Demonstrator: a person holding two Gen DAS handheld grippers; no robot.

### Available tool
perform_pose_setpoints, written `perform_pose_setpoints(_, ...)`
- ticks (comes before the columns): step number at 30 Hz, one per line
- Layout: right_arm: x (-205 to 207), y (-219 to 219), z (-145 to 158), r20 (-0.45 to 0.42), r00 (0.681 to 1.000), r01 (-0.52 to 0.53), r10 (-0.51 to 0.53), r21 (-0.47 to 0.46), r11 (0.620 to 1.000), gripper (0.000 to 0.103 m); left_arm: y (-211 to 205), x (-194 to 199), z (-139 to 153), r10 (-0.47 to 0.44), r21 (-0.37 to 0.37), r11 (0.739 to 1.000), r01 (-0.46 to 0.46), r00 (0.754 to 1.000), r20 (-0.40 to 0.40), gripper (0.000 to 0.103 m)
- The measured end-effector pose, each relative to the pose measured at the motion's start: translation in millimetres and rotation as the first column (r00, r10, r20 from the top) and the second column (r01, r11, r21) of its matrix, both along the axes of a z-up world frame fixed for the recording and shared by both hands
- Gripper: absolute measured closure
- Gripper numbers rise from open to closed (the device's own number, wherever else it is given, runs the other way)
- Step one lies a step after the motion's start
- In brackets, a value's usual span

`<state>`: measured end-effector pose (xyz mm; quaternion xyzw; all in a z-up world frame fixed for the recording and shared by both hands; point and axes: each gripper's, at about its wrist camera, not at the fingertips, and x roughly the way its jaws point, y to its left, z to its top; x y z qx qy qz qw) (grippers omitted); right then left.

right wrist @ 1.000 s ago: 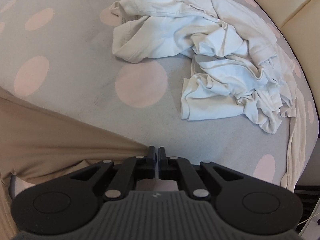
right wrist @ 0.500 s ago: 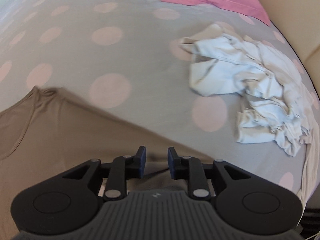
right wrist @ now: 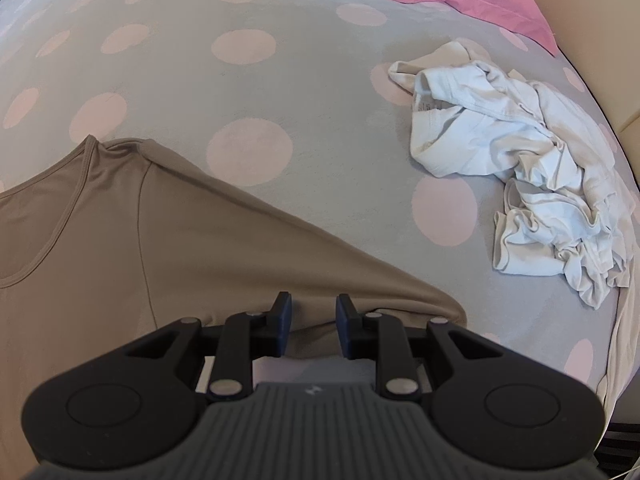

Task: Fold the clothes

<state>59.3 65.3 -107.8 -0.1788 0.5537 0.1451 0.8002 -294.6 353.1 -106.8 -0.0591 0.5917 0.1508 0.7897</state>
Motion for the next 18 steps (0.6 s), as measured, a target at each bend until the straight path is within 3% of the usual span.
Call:
perform_pose_setpoints(4, 2.2, -10.3, 4.3, -0.001, 1.0, 0.0, 0.0, -0.013, 1.0, 0.073, 15.0, 2.3, 4.7, 0.097, -0.001, 0.995, -0.097, 0.995, 0.019, 0.102)
perform_pose_setpoints(10, 14.4, -40.9, 14.8, 0.016, 0.996, 0.089, -0.089, -0.007, 0.996, 0.07, 39.7, 2.1, 26.0, 0.238, 0.027, 0.97, -0.243, 0.964, 0.119, 0.103)
perform_pose_setpoints(18, 23.2, -54.4, 14.9, 0.001, 0.988, 0.157, -0.157, 0.017, 0.987, 0.07, 84.0, 5.4, 67.1, 0.402, 0.052, 0.901, -0.43, 0.876, 0.265, 0.103)
